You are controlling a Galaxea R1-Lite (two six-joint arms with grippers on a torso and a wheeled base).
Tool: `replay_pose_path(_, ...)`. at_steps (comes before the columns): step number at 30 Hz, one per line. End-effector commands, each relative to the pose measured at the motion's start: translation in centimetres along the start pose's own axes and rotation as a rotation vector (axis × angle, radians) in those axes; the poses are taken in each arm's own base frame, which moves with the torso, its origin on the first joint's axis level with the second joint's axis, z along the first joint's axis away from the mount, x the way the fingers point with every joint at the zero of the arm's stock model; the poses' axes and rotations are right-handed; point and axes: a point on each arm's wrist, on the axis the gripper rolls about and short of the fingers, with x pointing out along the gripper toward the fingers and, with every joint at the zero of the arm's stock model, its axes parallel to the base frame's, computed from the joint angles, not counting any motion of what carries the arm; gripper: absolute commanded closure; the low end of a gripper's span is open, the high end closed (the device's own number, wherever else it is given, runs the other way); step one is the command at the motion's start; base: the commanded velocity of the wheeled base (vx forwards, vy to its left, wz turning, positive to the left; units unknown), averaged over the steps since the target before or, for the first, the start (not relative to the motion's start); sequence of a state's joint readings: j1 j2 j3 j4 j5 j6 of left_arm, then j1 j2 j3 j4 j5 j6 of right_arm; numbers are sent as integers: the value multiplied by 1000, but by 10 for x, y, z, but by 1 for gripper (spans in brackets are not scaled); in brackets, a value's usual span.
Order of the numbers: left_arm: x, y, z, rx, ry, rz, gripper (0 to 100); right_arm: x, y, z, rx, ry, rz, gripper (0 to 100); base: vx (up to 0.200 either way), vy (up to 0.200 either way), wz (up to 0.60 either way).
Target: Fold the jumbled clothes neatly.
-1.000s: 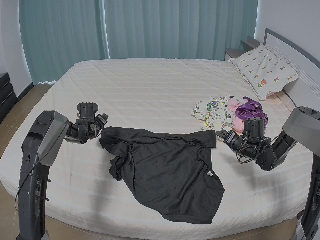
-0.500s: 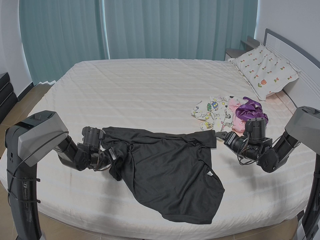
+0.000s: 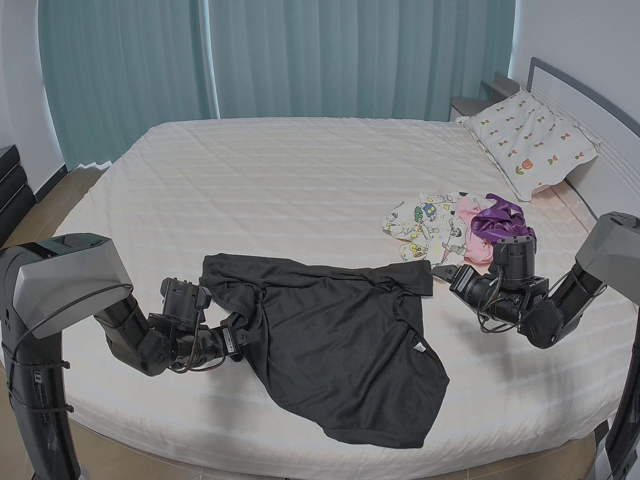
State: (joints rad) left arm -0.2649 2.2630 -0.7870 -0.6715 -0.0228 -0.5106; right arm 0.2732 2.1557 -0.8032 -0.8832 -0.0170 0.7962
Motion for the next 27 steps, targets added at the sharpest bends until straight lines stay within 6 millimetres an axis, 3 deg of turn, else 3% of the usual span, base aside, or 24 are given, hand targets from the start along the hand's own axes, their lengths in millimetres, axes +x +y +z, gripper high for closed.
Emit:
replay_pose_path(1,8,-5,-4,13,4,10,0,-1,3,-1,-3,3,7,0,0,0,0)
replay_pose_path(13,39,0,-5,42,-20,96,0,-1,4,-4,-7,9,11,0,0,0,0)
replay_pose_path(14,43,2,-4,40,-27,109,100,-1,4,-3,-7,8,12,0,0,0,0)
replay_pose_path(22,43,7,-2,29,-34,136,100,1,2,-5,-5,14,3,0,0,0,0)
replay_pose_path(27,12,9,2,22,7,170,100,-5,-4,-11,-10,38,-19,0,0,0,0)
